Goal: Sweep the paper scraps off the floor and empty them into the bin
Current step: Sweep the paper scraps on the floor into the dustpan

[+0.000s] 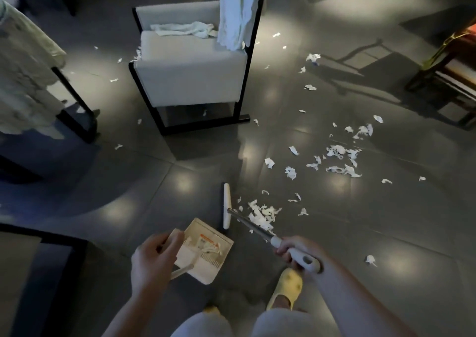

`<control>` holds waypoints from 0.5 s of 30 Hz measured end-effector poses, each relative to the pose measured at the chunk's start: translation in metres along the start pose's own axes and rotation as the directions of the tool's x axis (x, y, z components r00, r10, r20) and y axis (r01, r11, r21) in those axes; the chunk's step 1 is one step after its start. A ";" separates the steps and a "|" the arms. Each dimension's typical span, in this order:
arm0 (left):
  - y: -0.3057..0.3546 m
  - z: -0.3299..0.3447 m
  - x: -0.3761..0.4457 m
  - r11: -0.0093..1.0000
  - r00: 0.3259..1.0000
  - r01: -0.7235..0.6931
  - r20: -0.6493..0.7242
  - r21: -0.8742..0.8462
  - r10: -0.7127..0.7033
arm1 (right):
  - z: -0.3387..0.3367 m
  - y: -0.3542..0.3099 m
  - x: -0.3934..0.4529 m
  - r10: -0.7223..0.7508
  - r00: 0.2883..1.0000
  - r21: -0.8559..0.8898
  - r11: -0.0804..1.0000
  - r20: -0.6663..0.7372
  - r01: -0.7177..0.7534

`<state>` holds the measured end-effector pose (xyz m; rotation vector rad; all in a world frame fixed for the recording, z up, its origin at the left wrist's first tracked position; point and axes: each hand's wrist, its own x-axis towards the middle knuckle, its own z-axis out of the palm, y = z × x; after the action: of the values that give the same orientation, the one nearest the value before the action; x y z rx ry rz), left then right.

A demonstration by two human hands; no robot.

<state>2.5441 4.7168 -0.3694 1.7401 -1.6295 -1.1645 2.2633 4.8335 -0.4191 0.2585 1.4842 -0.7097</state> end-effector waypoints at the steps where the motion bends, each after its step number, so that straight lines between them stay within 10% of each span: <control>1: 0.005 0.008 0.000 1.000 1.000 0.003 -0.016 -0.002 -0.003 | -0.013 -0.005 0.000 0.014 1.000 0.003 1.000 -0.006 -0.014; 8: 0.037 0.062 0.003 0.998 0.996 0.034 -0.081 -0.049 -0.038 | -0.090 -0.034 -0.026 -0.068 0.981 -0.160 0.986 -0.183 0.038; 15: 0.049 0.096 0.014 0.995 0.986 0.094 -0.135 -0.037 -0.098 | -0.133 -0.059 -0.043 -0.076 0.994 -0.019 0.997 -0.077 0.075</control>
<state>2.4365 4.7135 -0.3831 1.8534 -1.4551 -1.0817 2.1236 4.8752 -0.3758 0.2210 1.5798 -0.7554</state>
